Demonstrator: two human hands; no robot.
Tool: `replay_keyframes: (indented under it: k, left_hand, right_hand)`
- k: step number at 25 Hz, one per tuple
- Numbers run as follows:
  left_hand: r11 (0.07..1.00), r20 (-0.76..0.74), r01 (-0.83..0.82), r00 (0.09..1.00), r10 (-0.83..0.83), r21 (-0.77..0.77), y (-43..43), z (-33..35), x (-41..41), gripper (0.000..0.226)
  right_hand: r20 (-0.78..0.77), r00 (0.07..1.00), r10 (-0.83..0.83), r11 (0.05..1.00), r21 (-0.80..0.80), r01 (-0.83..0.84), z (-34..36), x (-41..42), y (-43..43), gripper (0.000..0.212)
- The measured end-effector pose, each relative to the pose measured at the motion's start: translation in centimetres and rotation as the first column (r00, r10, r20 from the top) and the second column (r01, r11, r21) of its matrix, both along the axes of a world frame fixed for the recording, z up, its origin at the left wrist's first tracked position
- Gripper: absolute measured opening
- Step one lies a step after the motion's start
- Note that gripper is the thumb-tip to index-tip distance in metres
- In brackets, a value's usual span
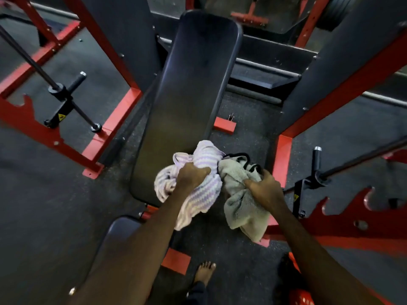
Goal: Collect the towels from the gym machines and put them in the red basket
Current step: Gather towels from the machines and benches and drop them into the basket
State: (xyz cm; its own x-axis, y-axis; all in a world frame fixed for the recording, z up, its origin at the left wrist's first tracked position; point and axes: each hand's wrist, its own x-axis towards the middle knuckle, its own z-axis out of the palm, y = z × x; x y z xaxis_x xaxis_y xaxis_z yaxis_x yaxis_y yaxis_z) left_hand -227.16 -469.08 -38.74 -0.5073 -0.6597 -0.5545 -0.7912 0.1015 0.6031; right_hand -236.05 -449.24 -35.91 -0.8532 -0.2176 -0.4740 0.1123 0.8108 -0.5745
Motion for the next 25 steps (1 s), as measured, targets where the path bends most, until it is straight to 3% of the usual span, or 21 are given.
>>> replay_keyframes:
  k: [6,9,16,20,25]
  left_hand:
    - [0.981,-0.117,0.193,0.974,-0.192,-0.006,8.3,8.8,7.0,0.036]
    - [0.94,-0.093,0.336,0.936,-0.34,-0.06,14.5,12.2,11.1,0.032]
    - [0.846,-0.017,0.532,0.846,-0.533,-0.021,29.1,15.4,15.1,0.049]
    - [0.787,-0.045,0.614,0.789,-0.612,0.056,35.9,16.3,14.5,0.058]
    - [0.681,-0.154,0.73,0.681,-0.716,0.064,43.8,17.2,12.0,0.051]
  right_hand:
    - [-0.024,1.0,-0.012,0.993,-0.114,0.009,6.8,8.6,8.4,0.055]
    - [0.02,0.996,-0.089,0.985,-0.143,0.091,9.8,13.9,15.3,0.051]
    - [0.114,0.944,-0.311,0.949,-0.007,0.314,12.1,21.1,32.6,0.069]
    - [0.069,0.869,-0.489,0.871,0.082,0.484,12.1,23.6,41.7,0.064]
    - [-0.106,0.672,-0.733,0.668,0.068,0.741,11.7,25.3,51.0,0.049]
